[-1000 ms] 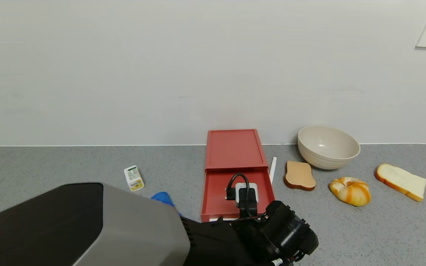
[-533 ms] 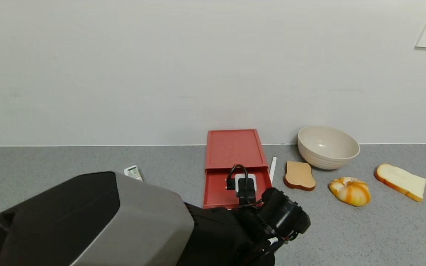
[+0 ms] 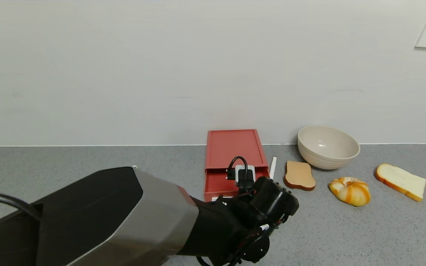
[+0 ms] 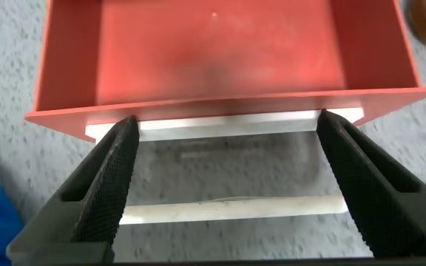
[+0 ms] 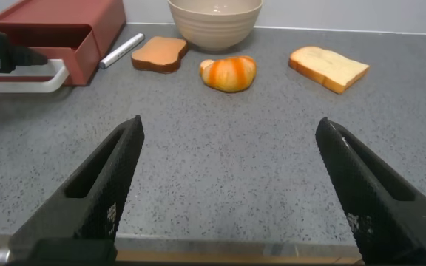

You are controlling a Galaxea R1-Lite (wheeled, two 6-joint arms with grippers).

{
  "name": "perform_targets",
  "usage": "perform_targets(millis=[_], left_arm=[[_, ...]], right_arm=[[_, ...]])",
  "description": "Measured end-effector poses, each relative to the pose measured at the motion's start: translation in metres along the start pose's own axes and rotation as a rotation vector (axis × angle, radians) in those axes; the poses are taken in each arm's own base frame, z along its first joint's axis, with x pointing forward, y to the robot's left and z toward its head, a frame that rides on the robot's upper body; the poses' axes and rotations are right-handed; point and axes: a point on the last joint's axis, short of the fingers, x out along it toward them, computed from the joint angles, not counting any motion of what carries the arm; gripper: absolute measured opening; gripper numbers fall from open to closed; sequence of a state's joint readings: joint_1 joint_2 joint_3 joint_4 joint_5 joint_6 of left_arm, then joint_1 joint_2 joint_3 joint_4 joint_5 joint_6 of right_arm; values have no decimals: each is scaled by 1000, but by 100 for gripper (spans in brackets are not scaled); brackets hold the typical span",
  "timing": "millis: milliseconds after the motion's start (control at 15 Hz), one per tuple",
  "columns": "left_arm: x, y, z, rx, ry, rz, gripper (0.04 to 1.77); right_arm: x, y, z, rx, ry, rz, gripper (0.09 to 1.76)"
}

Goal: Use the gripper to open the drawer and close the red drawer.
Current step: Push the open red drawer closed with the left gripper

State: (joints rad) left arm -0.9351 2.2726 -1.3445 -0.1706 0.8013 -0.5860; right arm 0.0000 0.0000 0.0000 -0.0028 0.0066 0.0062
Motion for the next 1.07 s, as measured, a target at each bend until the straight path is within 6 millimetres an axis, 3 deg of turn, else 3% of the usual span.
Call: perform_targets(millis=[600, 1067], left_arm=[[36, 6, 8, 15, -62, 26, 172], [50, 8, 18, 26, -105, 30, 172]], right_arm=[[0, 0, 0, 0, 0, 0, 171], [0, 0, 0, 0, 0, 0, 171]])
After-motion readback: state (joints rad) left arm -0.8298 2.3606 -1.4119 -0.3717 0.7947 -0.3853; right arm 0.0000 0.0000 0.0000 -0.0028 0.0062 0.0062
